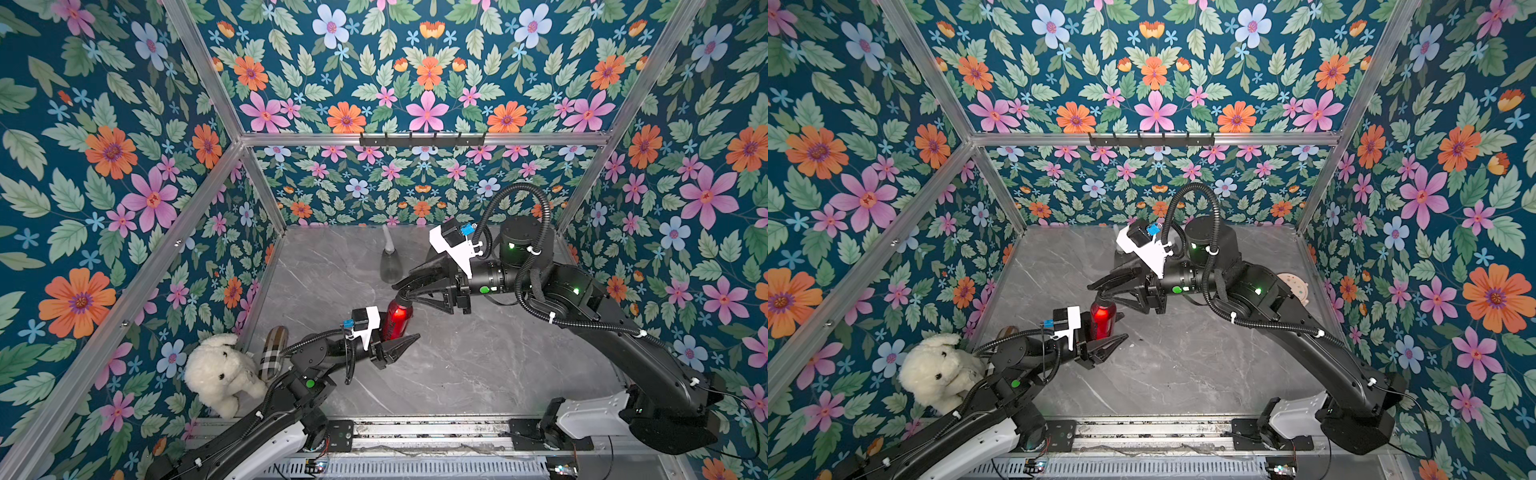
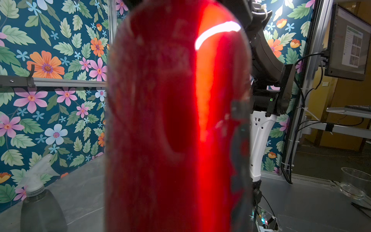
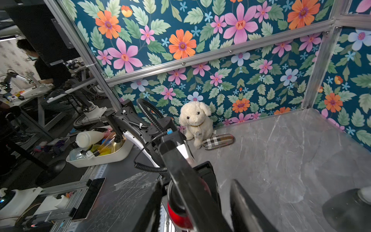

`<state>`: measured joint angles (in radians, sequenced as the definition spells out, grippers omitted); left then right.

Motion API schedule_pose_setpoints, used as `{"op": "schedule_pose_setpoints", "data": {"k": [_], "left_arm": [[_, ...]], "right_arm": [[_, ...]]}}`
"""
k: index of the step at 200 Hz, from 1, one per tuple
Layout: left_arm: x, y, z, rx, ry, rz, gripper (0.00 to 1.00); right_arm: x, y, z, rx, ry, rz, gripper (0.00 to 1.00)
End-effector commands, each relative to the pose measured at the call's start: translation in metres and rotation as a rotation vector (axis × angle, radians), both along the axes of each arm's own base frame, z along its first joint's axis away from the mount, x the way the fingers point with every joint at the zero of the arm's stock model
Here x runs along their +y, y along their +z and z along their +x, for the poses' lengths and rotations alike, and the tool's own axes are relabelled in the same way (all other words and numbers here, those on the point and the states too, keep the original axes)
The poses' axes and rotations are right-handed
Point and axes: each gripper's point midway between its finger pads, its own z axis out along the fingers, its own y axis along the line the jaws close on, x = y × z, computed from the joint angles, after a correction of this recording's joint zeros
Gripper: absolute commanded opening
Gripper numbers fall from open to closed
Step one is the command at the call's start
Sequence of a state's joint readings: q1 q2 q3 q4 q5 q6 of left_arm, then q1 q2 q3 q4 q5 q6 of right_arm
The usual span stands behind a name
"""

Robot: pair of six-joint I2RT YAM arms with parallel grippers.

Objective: Attach spray nozzles to spray bottles
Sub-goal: Screw the spray nozzle on the spray bottle.

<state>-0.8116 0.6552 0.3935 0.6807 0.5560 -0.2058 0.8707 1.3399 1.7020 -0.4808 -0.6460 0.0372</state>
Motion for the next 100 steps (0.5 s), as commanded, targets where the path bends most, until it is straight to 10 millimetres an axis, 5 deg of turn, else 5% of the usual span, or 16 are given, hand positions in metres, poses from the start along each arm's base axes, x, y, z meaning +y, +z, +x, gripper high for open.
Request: {"op": "schedule_pose_setpoints", "data": {"k": [1,41,100], "left_arm": [[0.003,0.008,0.003,-0.025,0.029,-0.016,0.0],[0.003,0.004,0.011,-0.017,0.073,0.009,0.0],[0.009,0.005,0.021,-0.022,0.146,0.005,0.0]], "right_arm": [[0.001,-0.003,0.002,-0.037,-0.031,-0.025,0.43],[0.008,-0.009,0.003,-0.026,-0.081,-0.075,0.31],[0.013,-0.025,0.016,0.042,-0.237,-0.113,0.28]]}}
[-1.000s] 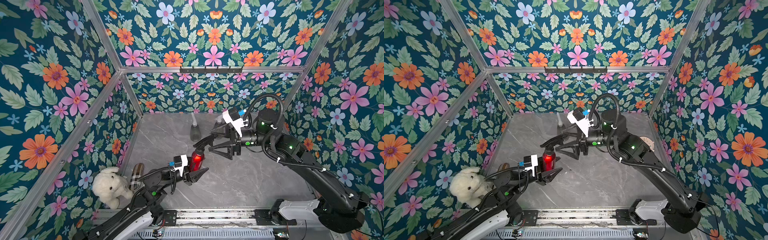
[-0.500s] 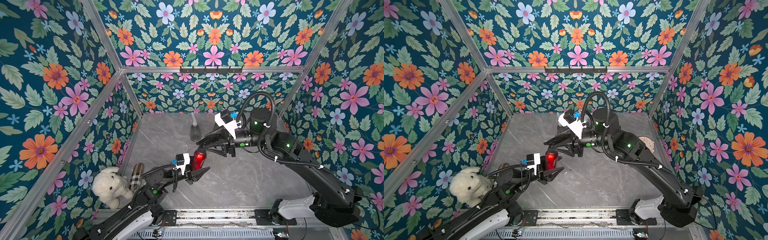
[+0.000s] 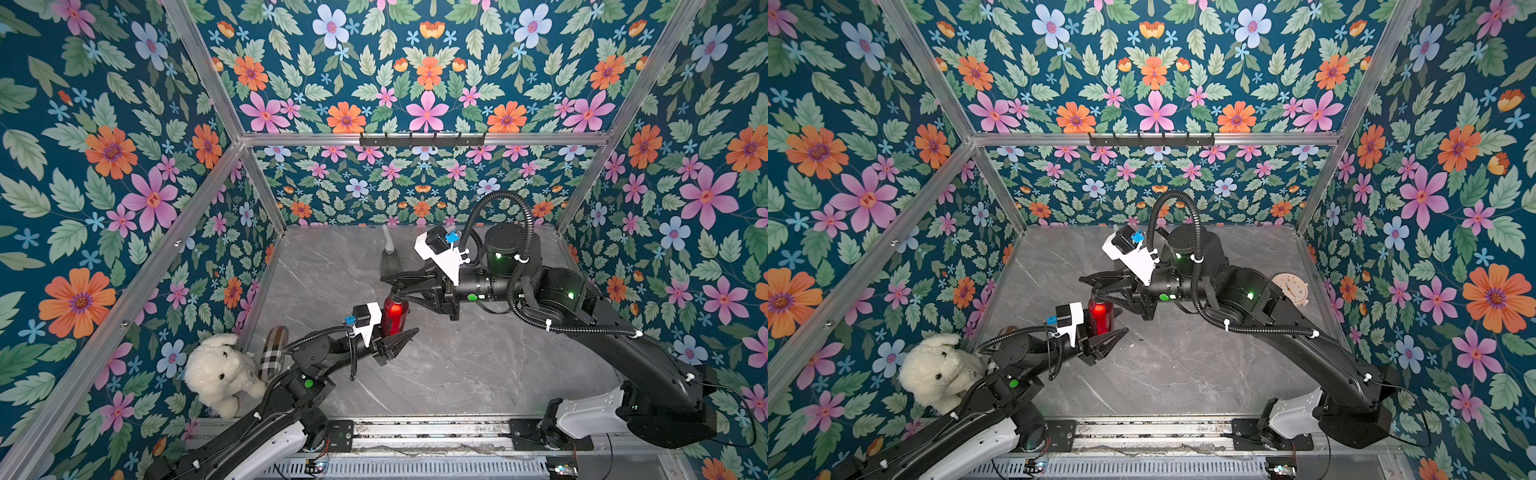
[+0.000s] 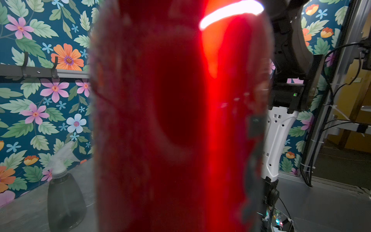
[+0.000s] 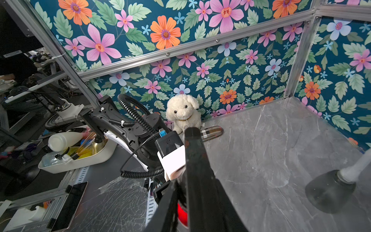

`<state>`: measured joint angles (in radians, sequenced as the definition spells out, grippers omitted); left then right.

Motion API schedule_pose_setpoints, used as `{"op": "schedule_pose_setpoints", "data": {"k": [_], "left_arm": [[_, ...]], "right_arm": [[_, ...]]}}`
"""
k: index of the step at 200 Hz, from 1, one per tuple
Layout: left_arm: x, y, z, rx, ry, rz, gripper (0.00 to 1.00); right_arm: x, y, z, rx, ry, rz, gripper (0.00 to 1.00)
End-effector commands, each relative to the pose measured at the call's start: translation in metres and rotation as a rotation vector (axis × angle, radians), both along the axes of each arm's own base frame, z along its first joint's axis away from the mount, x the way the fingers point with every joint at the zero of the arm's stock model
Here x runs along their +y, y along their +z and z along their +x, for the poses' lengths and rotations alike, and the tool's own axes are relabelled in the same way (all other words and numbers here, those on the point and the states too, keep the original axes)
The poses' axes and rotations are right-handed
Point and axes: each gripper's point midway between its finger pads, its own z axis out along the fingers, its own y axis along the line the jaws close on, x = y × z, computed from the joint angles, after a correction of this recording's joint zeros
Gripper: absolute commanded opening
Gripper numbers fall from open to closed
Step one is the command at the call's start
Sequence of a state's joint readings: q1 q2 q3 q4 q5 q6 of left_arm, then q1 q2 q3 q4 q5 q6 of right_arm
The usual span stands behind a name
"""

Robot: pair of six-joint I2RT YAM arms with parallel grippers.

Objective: Attach spray nozzles to spray bottles
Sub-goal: Screw the spray nozzle on the spray bottle.

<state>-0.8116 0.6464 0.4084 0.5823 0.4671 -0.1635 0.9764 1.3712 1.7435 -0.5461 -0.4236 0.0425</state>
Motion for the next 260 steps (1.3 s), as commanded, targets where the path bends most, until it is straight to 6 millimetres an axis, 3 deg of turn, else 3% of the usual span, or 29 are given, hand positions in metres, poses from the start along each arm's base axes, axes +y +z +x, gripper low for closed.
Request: {"op": "schedule_pose_setpoints", "data": {"k": [1,64,92,161,189,213,234,260], "left_arm": [[0.006,0.015,0.004,-0.055,0.051,-0.039,0.0],[0.012,0.017,0.017,-0.052,0.134,-0.038,0.0],[0.014,0.016,0.015,-0.056,0.13,-0.042,0.0],[0.016,0.021,0.006,-0.072,0.101,-0.062,0.0],[0.016,0.024,0.003,-0.079,0.088,-0.073,0.0],[0.016,0.024,0.001,-0.081,0.08,-0.075,0.0],[0.014,0.024,0.0,-0.081,0.065,-0.069,0.0],[0.01,0.021,0.0,-0.074,0.05,-0.056,0.0]], "right_arm": [[-0.002,-0.012,0.015,0.044,-0.134,-0.034,0.29],[0.014,-0.023,0.025,0.014,-0.404,-0.108,0.3],[0.019,-0.019,0.017,0.008,-0.372,-0.098,0.36],[-0.012,0.008,-0.014,-0.082,-0.226,0.038,0.72],[-0.036,0.026,-0.029,-0.113,-0.14,0.161,0.76],[-0.055,0.034,-0.024,-0.118,-0.178,0.198,0.75],[-0.054,0.032,-0.014,-0.106,-0.206,0.161,0.76],[-0.036,0.03,-0.01,-0.082,-0.176,0.119,0.84]]}}
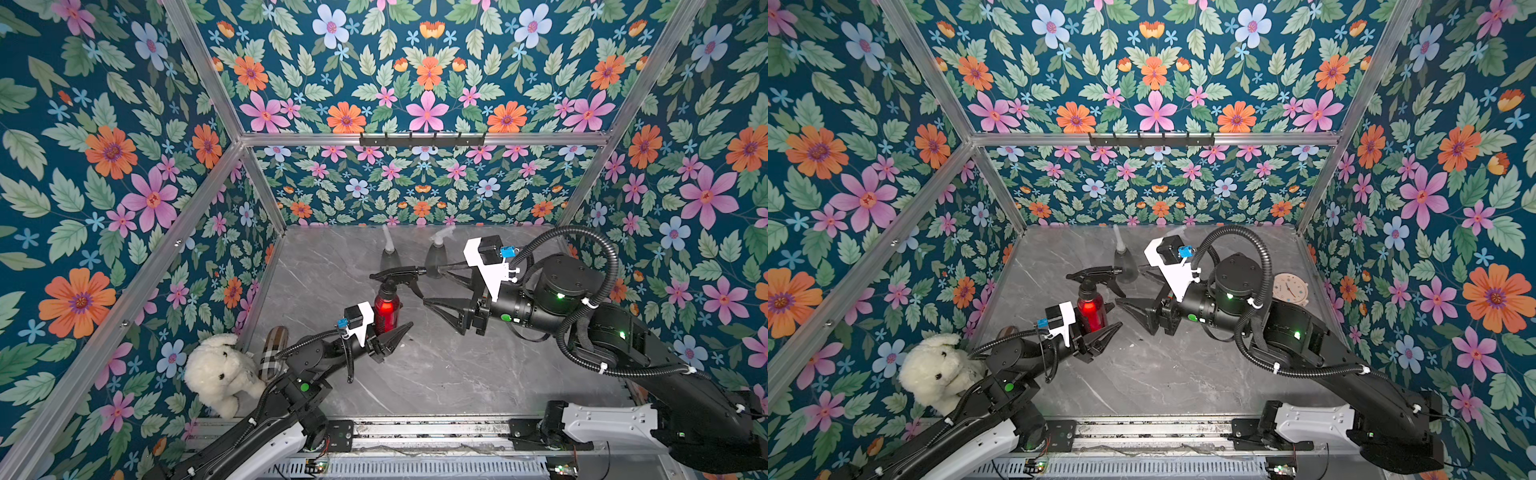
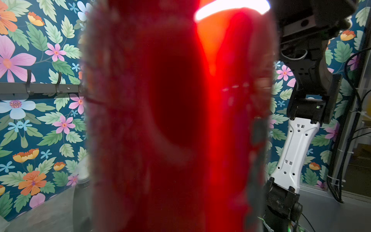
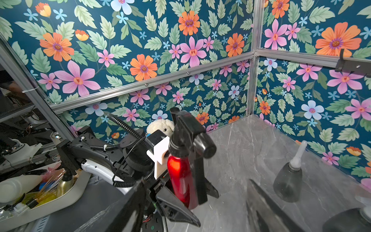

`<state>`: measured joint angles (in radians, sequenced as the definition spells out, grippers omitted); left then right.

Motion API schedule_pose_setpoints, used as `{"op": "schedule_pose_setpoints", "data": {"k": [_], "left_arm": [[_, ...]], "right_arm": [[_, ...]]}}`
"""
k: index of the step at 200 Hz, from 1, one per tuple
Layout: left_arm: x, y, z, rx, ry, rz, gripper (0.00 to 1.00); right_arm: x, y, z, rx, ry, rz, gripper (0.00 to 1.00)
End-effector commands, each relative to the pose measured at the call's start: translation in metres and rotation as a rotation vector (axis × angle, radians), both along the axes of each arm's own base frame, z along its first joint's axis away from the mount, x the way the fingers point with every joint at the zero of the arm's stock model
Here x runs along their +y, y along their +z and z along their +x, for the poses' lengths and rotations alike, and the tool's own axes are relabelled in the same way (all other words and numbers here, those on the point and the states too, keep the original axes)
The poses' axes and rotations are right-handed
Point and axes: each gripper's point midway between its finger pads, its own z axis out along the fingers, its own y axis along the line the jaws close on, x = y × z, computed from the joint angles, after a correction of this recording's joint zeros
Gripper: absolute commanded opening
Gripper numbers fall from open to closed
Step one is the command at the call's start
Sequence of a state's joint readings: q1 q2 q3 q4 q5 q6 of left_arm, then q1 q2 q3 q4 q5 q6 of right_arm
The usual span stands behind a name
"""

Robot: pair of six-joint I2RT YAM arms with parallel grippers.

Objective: Attach spray nozzles to spray bottles
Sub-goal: Screw the spray nozzle on the spray bottle.

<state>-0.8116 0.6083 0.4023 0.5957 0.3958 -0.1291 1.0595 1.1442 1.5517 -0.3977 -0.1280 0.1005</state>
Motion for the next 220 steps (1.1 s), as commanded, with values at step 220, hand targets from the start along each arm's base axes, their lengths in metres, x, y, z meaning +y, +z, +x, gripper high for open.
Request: {"op": "schedule_pose_setpoints", "data": {"k": [220], "left_arm": [[-0.006,0.009,-0.019,-0.041,-0.111,-0.014,0.0]], "right_arm": [[0.006,-0.01,0.041,0.02,0.026,-0.06,0.73]]}}
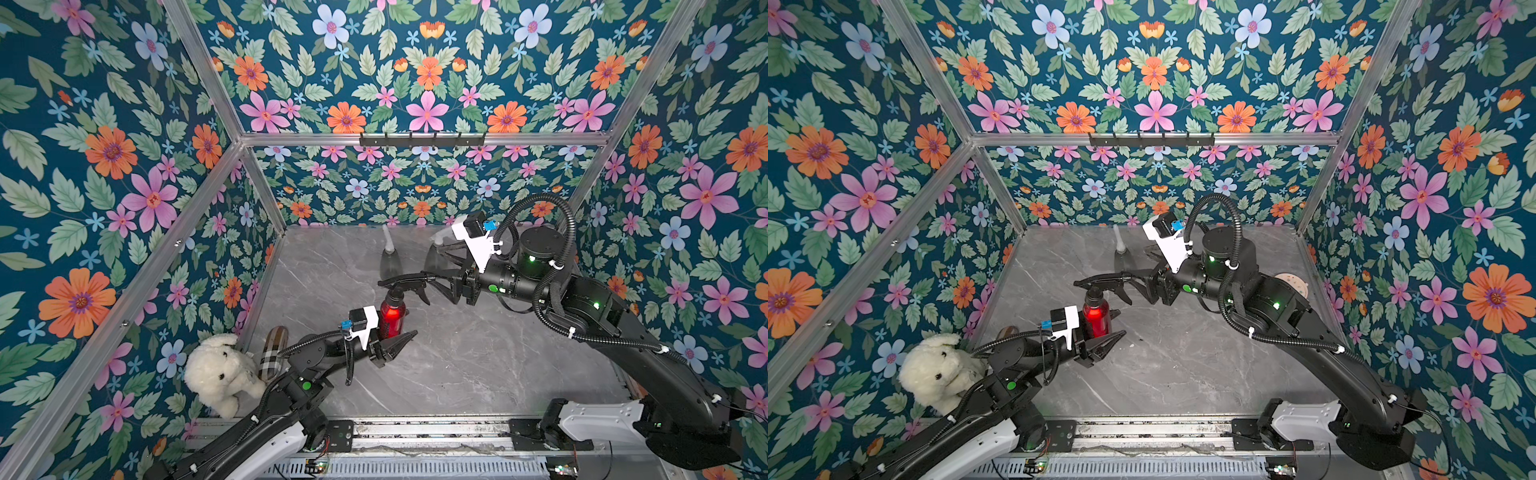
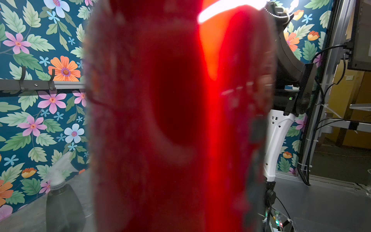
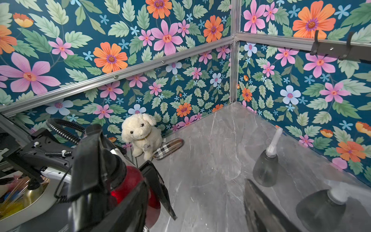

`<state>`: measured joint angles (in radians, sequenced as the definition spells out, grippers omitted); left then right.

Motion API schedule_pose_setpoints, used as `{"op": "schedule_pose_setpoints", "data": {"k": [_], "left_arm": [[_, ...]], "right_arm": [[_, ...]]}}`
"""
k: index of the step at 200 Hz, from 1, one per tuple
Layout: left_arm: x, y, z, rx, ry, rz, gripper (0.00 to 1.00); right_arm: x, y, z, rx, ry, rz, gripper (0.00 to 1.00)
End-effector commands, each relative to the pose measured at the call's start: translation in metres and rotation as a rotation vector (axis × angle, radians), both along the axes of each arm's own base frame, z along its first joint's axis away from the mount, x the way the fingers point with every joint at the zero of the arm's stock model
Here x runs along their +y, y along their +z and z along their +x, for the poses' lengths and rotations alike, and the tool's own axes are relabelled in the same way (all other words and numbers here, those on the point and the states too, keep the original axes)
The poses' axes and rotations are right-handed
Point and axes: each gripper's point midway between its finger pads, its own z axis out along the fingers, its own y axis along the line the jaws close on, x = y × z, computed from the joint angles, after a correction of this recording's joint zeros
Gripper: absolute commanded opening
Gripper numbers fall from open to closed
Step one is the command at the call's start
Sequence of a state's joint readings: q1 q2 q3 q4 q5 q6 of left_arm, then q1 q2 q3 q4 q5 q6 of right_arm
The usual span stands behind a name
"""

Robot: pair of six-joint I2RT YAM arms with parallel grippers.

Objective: Attach spray nozzles to spray bottles
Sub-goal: Screw the spray nozzle on the spray bottle.

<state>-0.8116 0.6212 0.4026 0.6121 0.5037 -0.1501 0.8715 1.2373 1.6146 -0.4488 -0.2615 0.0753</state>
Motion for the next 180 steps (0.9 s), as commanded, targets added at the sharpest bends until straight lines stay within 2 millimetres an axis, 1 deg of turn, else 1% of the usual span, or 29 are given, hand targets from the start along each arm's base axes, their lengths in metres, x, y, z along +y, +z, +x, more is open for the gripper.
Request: {"op": "schedule_pose_setpoints", "data": {"k": [1,29,67,96,115,129,150,180], "left_arm": [[0.002,0.011,-0.003,-0.032,-0.003,-0.028,0.0],[0.001,0.009,-0.001,-0.03,0.001,-0.021,0.0],[-0.001,0.008,-0.001,-0.03,-0.009,-0.014,0.0],[-0.002,0.008,-0.003,-0.03,-0.022,-0.011,0.0],[-0.003,0.008,-0.005,-0.03,-0.034,-0.01,0.0],[-0.004,0.008,-0.005,-0.027,-0.04,-0.009,0.0],[-0.004,0.007,-0.004,-0.021,-0.035,-0.008,0.0],[-0.004,0.007,-0.005,-0.026,-0.038,-0.005,0.0]], "right_arm": [[0.011,0.005,-0.013,-0.014,0.081,0.006,0.73],[0.026,0.0,-0.028,-0.036,0.123,-0.035,0.7],[0.031,0.003,-0.041,-0.033,0.184,-0.017,0.68],[0.038,-0.005,-0.047,-0.026,0.234,-0.03,0.68],[0.044,-0.008,-0.046,-0.036,0.231,-0.04,0.69],[0.043,-0.005,-0.043,-0.046,0.212,-0.035,0.71],[0.04,-0.001,-0.043,-0.055,0.203,-0.036,0.71],[0.028,-0.01,-0.05,-0.061,0.21,-0.075,0.71]]}}
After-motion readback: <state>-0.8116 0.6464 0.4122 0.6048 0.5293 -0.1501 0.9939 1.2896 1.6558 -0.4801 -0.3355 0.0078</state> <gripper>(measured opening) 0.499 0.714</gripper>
